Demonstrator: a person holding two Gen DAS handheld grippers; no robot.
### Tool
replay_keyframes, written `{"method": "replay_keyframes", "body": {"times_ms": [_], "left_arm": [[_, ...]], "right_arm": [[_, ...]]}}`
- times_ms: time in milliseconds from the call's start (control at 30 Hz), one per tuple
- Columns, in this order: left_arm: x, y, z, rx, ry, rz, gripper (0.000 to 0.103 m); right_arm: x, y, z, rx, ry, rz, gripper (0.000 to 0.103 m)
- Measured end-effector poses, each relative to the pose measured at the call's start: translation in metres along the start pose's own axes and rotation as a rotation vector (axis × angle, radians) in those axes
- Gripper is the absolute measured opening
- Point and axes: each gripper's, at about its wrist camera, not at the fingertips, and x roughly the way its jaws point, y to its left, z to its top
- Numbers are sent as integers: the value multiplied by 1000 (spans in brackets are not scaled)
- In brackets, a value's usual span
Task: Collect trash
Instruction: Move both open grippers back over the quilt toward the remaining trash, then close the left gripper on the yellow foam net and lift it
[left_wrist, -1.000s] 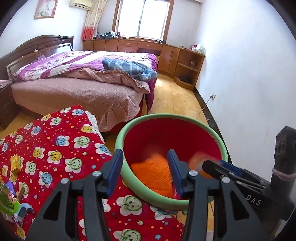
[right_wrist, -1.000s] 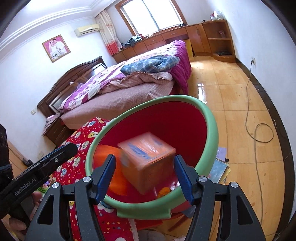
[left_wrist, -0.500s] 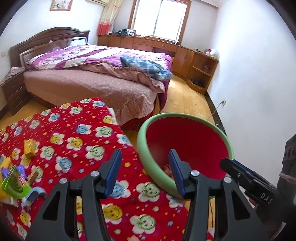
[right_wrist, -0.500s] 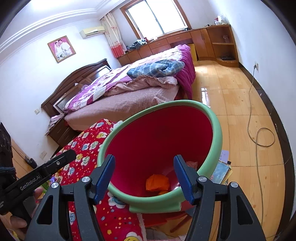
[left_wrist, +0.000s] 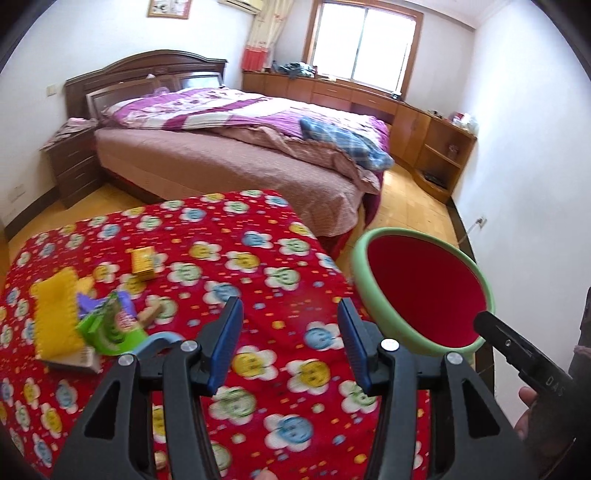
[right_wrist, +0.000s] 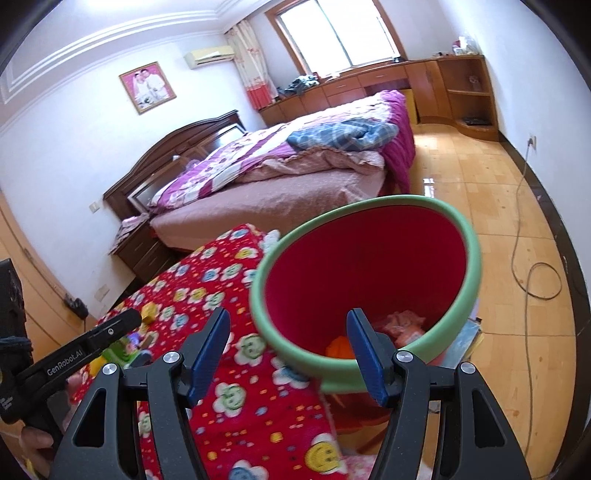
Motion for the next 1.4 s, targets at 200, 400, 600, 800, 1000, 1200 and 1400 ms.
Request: {"method": "replay_keyframes", "body": {"times_ms": [200, 400, 600, 800, 1000, 1200, 1400], "left_arm": [[-20, 28, -4, -35, -17, 59, 53], [-33, 58, -9, -75, -24, 116, 53], [-41, 95, -12, -112, -28, 190, 53], [-36, 139, -13, -154, -3, 268, 55], [-14, 176, -22, -187, 52, 353, 70], [3, 201, -30, -228, 84, 373, 70], [14, 220, -33, -288, 99, 349, 70]], "right_arm": [[0, 25, -8, -35, 16, 33, 67], [5, 49, -18, -79, 42, 60, 67], [16, 65, -29, -95, 79, 78, 67], [26, 79, -36, -117, 112, 82, 67], [37, 88, -43, -131, 146, 79, 67], [48, 94, -49, -143, 181, 73, 67], [57, 104, -55, -167, 209, 74, 67]]}}
